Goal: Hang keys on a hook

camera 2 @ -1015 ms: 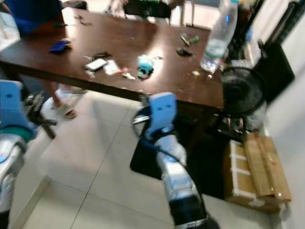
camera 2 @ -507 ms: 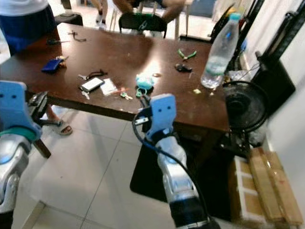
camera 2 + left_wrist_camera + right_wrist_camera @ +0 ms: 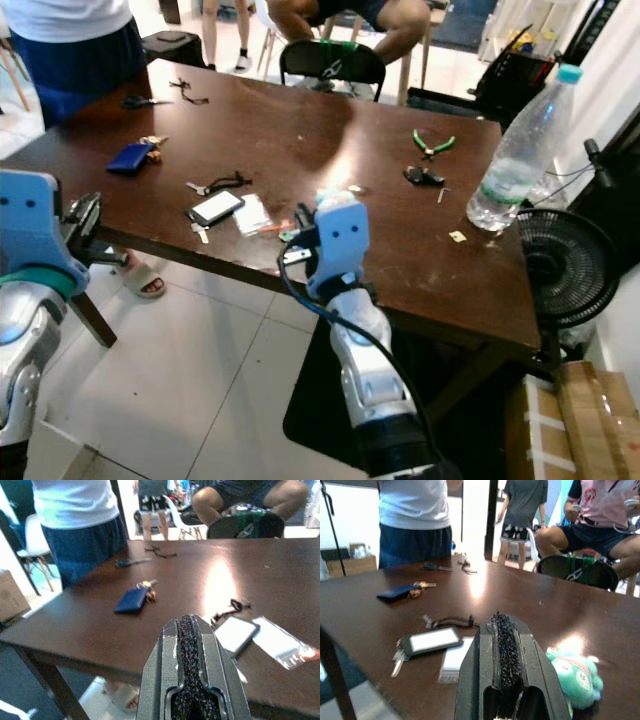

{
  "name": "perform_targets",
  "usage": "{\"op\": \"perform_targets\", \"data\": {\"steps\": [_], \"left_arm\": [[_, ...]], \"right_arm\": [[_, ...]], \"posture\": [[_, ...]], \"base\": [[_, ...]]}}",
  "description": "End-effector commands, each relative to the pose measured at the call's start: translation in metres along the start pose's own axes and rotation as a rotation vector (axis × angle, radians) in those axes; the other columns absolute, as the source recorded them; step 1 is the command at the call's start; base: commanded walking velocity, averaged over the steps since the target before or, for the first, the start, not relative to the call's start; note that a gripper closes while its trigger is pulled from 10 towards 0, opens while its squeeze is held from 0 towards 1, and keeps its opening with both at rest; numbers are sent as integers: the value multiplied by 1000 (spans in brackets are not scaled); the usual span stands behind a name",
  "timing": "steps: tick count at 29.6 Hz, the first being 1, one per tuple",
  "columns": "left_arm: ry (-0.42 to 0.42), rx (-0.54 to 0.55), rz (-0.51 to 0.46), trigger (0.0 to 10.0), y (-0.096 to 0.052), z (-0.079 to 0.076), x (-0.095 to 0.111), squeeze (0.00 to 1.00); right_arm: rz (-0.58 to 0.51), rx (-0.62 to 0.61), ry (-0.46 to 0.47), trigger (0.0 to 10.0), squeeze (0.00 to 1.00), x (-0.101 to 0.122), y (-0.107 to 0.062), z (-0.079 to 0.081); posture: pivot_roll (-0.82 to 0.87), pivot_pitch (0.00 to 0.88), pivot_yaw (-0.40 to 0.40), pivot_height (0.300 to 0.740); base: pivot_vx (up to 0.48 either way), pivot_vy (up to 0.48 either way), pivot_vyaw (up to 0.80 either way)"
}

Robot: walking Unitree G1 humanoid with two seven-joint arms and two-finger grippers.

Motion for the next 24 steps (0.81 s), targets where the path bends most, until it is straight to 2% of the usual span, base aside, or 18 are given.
{"op": "perform_targets", "data": {"steps": [1, 3, 6, 10, 13, 16, 19, 24], "left_arm": [[0, -9, 7, 10000, 0, -1, -1, 0], [0, -9, 7, 10000, 0, -1, -2, 0], [0, -11, 9, 10000, 0, -1, -2, 0], [1, -15, 17, 10000, -1, -2, -4, 0], [4, -25, 35, 10000, -1, -4, -6, 0], [34, -71, 65, 10000, -1, -7, -10, 0], [120, -152, 67, 10000, -2, -9, -13, 0], [213, -177, 85, 10000, 0, -9, -17, 0]], "right_arm": [[19, -23, 21, 10000, 0, -4, -2, -5], [20, -23, 23, 10000, 0, -5, -2, -5], [23, -24, 24, 10000, 0, -5, -2, -5], [25, -24, 18, 10000, 0, -5, -3, -5], [25, -23, 14, 10000, 0, -5, -3, -5], [25, -22, 11, 10000, 0, -5, -3, -5], [24, -17, 9, 10000, 0, -5, -3, -5], [29, -14, 9, 10000, 0, -7, -4, -5]], "posture": [[-22, 0, 64, 740], [-23, 0, 64, 740], [-23, 0, 64, 740], [-23, 0, 64, 740], [-23, 0, 65, 740], [-22, 0, 65, 740], [-24, 0, 67, 740], [-24, 0, 68, 740]], "base": [[352, 0, 0], [352, 0, 0], [345, 0, -663], [272, 0, 0], [0, 0, 0], [0, 0, 0], [0, 0, 0], [0, 0, 0]]}}
Point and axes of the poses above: a point about 5 cm out from each wrist's last joint towards the gripper, its own y axis pointing out of the wrist towards the gripper, its own x axis along the axis of the wrist's last joint, z = x × y, the point moved 1 cm from there along y, pointing out of the wrist towards the gripper, and after that the axes turned 3 degrees about y, right-handed, at the moved point
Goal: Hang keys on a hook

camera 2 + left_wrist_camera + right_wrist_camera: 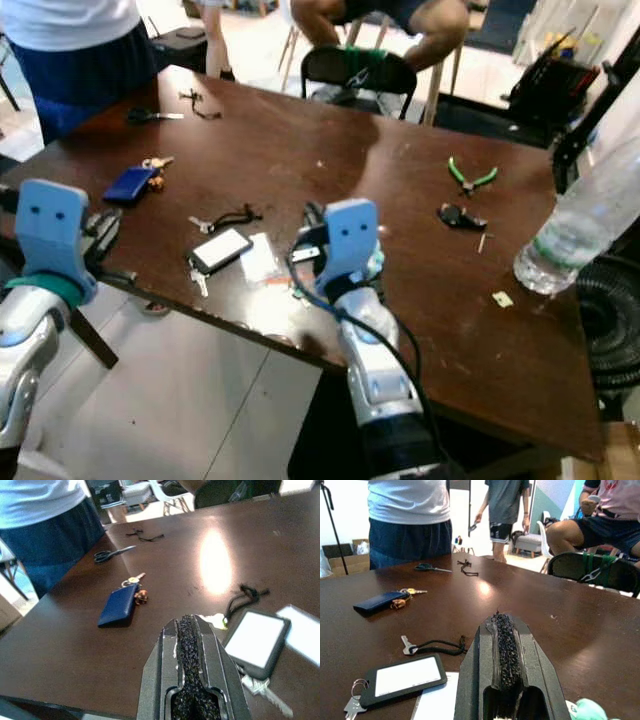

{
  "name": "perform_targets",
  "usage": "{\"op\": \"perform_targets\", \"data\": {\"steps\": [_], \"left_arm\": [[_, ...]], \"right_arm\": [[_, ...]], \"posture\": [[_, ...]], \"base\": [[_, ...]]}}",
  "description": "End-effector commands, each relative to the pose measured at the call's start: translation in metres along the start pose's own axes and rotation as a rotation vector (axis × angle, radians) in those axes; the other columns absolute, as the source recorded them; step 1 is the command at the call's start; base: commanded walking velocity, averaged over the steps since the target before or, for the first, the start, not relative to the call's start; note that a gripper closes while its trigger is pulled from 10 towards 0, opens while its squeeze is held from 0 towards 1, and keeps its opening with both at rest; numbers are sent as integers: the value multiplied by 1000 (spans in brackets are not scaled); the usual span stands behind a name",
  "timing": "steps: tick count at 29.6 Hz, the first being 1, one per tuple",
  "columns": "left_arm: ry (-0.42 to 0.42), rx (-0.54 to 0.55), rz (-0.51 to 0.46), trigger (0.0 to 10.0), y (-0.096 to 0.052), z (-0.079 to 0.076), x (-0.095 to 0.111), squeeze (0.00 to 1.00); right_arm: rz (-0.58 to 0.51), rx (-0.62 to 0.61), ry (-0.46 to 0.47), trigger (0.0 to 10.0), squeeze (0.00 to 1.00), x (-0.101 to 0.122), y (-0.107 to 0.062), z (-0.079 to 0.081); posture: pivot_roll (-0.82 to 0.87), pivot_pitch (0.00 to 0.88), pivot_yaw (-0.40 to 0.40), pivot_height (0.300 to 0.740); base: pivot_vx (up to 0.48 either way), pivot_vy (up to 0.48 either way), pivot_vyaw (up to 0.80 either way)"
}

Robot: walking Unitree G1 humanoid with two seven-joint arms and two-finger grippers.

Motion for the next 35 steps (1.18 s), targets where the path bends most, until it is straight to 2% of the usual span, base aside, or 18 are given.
{"op": "perform_targets", "data": {"steps": [1, 4, 5, 6, 7, 8, 9, 13, 16, 18, 20, 21, 24, 26, 27, 28, 30, 35], "left_arm": [[74, 6, 41, 10000, 1, 0, -8, 0], [100, 18, 60, 10000, 2, 1, -11, 0], [126, -13, 118, 10000, 2, -3, -22, 0], [126, -13, 118, 10000, 2, -3, -22, 0], [137, -32, 178, 10000, 2, -9, -35, 0], [137, -32, 178, 10000, 2, -9, -35, 0], [123, -33, 242, 10000, 5, -14, -48, 0], [104, -15, 302, 10000, 11, -20, -62, 0], [80, -36, 302, 10000, 13, -23, -61, 0], [55, -88, 309, 10000, 16, -31, -65, 0], [-53, -107, 357, 10000, 20, -36, -75, 0], [-75, -124, 369, 10000, 22, -40, -78, 0], [-93, -151, 376, 10000, 23, -44, -81, 0], [-71, -169, 376, 10000, 28, -54, -85, 0], [-87, -159, 376, 10000, 32, -57, -85, 0], [-87, -159, 376, 10000, 32, -57, -85, 0], [-169, -111, 345, 10000, 40, -59, -73, 0], [-212, -71, 306, 10000, 41, -52, -62, 0]], "right_arm": [[25, -2, -5, 10000, 0, -7, -4, -1], [26, 0, -8, 10000, 0, -7, -4, -1], [26, 1, -9, 10000, 0, -7, -3, -1], [26, 1, -9, 10000, 0, -7, -3, -1], [27, 0, -11, 10000, 0, -7, -2, -2], [27, 0, -11, 10000, 0, -7, -2, -2], [29, 0, -12, 10000, 0, -7, -1, -4], [46, 7, 4, 10000, 0, -11, 4, -5], [59, 7, 15, 10000, 0, -14, 7, -5], [122, 10, 21, 10000, 0, -23, 14, -9], [221, 79, 1, 10000, 0, -38, 17, -8], [270, 108, -9, 10000, 0, -44, 19, -7], [308, 138, -27, 10000, 0, -49, 19, -5], [358, 186, -100, 10000, 0, -58, 20, 0], [377, 220, -180, 10000, 0, -62, 20, 2], [377, 220, -180, 10000, 0, -62, 20, 2], [415, 274, -265, 10000, 0, -68, 23, 5], [425, 350, -263, 10000, 0, -67, 27, 17]], "posture": [[-23, 0, 69, 740], [-23, 0, 69, 740], [-28, 0, 69, 740], [-28, 0, 69, 740], [-21, 0, 66, 740], [-21, 0, 66, 740], [-16, 0, 64, 740], [-19, 0, 63, 740], [-15, 0, 59, 740], [-8, 0, 57, 740], [-20, 0, 63, 740], [-19, 0, 61, 740], [-19, 0, 61, 740], [-14, 0, 52, 740], [-16, 0, 49, 740], [-16, 0, 49, 740], [-15, 0, 41, 740], [-2, 0, 22, 740]], "base": [[0, 0, 0], [0, 0, 0], [0, 0, 0], [0, 0, 0], [0, 0, 0], [0, 0, 0], [0, 0, 0], [0, 0, 0], [0, 0, 0], [0, 0, 0], [0, 0, 0], [0, 0, 0], [0, 0, 0], [0, 0, 0], [0, 0, 0], [0, 0, 0], [0, 0, 0], [0, 0, 0]]}}
Point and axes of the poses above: a point about 5 cm out from each wrist's last joint towards the gripper, its own y axis pointing out of the wrist towards the gripper, its own x axis along the axis of the wrist's last joint, z = x × y, the point moved 1 cm from there along y, pointing out of the wrist towards the gripper, and after that the axes turned 3 degrees about y, right-handed, at the moved point
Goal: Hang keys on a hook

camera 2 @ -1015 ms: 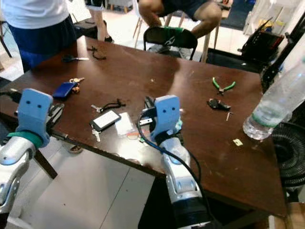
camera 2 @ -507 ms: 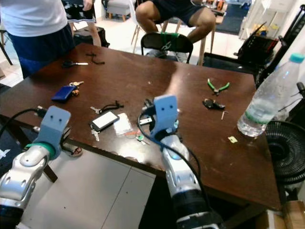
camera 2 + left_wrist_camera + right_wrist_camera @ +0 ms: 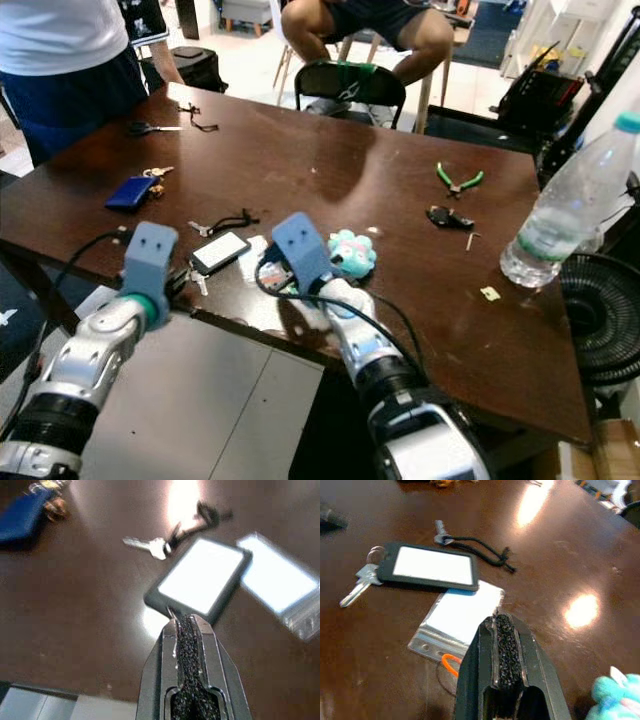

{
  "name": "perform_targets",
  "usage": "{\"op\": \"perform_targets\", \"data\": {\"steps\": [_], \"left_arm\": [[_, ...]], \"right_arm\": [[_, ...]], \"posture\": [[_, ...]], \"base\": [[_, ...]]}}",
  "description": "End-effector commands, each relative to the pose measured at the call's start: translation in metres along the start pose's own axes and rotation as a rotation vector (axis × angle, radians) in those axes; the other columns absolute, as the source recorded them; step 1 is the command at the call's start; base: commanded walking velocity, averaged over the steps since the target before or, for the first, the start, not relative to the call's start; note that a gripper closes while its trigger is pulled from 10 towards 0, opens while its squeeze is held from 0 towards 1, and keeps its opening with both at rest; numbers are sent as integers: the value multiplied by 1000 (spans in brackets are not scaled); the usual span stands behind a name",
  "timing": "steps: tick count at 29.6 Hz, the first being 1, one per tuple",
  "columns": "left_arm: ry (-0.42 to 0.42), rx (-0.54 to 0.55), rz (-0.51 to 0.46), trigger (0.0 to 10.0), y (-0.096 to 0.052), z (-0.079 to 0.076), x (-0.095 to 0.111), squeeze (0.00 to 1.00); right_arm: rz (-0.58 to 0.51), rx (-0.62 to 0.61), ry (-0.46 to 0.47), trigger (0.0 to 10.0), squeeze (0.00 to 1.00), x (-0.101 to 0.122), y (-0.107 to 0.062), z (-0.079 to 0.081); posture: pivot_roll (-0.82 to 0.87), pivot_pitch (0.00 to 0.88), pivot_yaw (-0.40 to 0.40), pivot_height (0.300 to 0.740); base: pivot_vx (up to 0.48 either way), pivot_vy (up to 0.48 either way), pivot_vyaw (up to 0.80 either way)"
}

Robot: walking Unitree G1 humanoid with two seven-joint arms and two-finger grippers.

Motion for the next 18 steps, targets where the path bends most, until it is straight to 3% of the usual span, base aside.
{"op": "perform_targets", "data": {"steps": [1, 6, 7, 11, 15, 16, 18], "left_arm": [[-25, 32, -5, 10000, -4, 8, 1, 0], [-26, 58, -19, 10000, -10, 16, 3, 0], [-26, 65, -22, 10000, -11, 18, 3, 0], [-26, 72, -31, 10000, -11, 18, 4, 0], [-26, 72, -31, 10000, -11, 18, 4, 0], [-31, 75, -36, 10000, -12, 17, 4, 0], [-33, 74, -37, 10000, -13, 16, 4, 0]], "right_arm": [[11, 65, -5, 10000, 1000, 0, 4, 11], [37, 133, 46, 10000, 1000, -4, 6, 21], [84, 174, 74, 10000, 1000, -13, 5, 26], [158, 217, 79, 10000, 1000, -26, 2, 30], [158, 217, 79, 10000, 1000, -26, 2, 30], [180, 231, 93, 10000, 0, -28, 3, 30], [186, 260, 93, 10000, 0, -26, 3, 30]], "posture": [[4, 0, 16, 740], [11, 0, 9, 740], [12, 0, 7, 740], [18, 3, 1, 740], [18, 3, 1, 740], [21, 12, 1, 740], [19, 22, 5, 740]], "base": [[0, 0, 0], [0, 0, 0], [0, 0, 0], [0, 0, 0], [0, 0, 0], [0, 0, 0], [0, 0, 0]]}}
Point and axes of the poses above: a point about 5 cm out from each wrist's last joint towards the gripper, its own y axis pointing out of the wrist towards the gripper, its own x axis along the axis of the wrist's last joint, z = x × y, the point moved 1 cm from there along y, pointing out of the wrist towards the gripper, and after that the axes turned 3 degrees about y, right-handed, at the moved point
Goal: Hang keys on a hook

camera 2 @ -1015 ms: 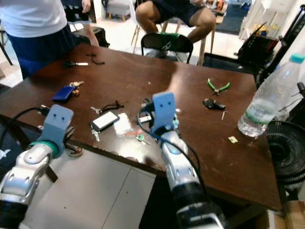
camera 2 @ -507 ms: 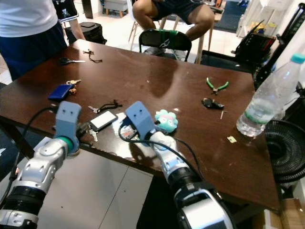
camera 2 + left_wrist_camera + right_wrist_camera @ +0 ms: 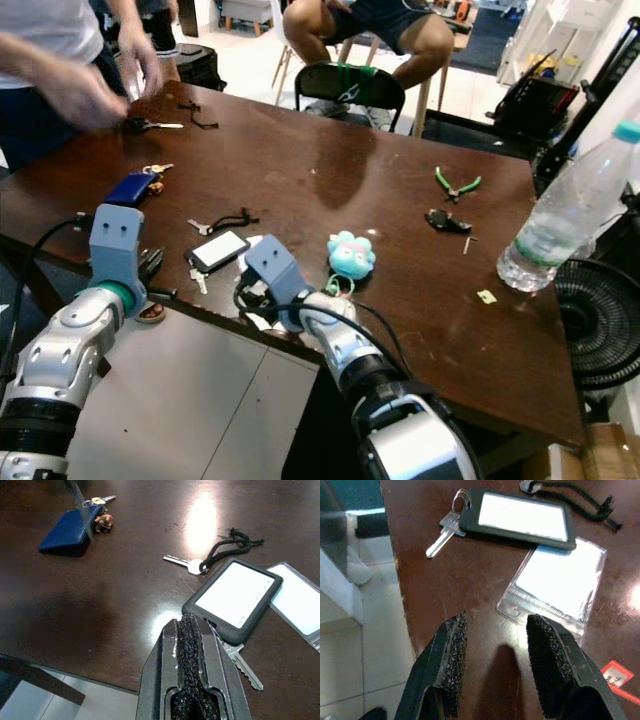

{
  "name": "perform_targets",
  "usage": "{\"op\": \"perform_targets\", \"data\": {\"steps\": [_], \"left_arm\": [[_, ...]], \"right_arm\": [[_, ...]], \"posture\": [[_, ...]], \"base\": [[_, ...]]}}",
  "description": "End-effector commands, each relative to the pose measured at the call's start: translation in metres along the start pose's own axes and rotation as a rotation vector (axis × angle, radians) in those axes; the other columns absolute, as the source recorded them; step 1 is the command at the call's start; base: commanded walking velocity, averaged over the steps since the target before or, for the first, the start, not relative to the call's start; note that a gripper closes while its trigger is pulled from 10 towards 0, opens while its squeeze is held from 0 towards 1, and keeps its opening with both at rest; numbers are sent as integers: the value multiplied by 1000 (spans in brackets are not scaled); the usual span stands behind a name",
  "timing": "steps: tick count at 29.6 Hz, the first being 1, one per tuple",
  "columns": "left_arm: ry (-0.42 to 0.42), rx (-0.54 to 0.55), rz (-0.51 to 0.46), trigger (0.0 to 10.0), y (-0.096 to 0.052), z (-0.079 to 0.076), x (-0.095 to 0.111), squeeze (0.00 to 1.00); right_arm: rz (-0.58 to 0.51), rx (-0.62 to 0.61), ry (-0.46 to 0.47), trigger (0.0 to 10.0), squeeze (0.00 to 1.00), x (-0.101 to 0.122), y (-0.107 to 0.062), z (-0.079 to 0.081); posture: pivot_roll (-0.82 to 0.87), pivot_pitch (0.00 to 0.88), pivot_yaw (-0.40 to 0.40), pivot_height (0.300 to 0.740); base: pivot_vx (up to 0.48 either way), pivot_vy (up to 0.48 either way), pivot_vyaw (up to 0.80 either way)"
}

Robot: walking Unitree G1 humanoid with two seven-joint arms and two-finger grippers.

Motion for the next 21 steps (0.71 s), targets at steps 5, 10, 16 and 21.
{"op": "perform_targets", "data": {"steps": [5, 10, 16, 21], "left_arm": [[-7, -3, 7, 10000, -4, -4, -3, 0], [-3, -4, 15, 10000, -5, -4, -4, 0], [-1, -4, 18, 10000, -5, -4, -4, 0], [1, -5, 19, 10000, -5, -4, -4, 0]], "right_arm": [[58, 48, -19, 10000, 0, -5, -1, -2], [117, -2, -65, 10000, 0, -13, -5, -10], [113, -76, -77, 10000, 0, -10, -9, -23], [92, -211, -77, 10000, 0, -1, -21, -51]], "posture": [[15, 27, 9, 740], [19, 31, 12, 740], [18, 33, 15, 740], [3, 25, 24, 740]], "base": [[0, 0, 0], [0, 0, 0], [0, 0, 0], [0, 0, 0]]}}
Point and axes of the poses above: a point about 5 cm out from each wrist's last joint towards the gripper, its own y axis pointing out of the wrist towards the gripper, its own x axis along the axis of the wrist's last joint, z = x × y, the point moved 1 cm from there along y, pointing out of the wrist towards the gripper, and after that the axes turned 3 degrees about y, right-handed, at the moved point
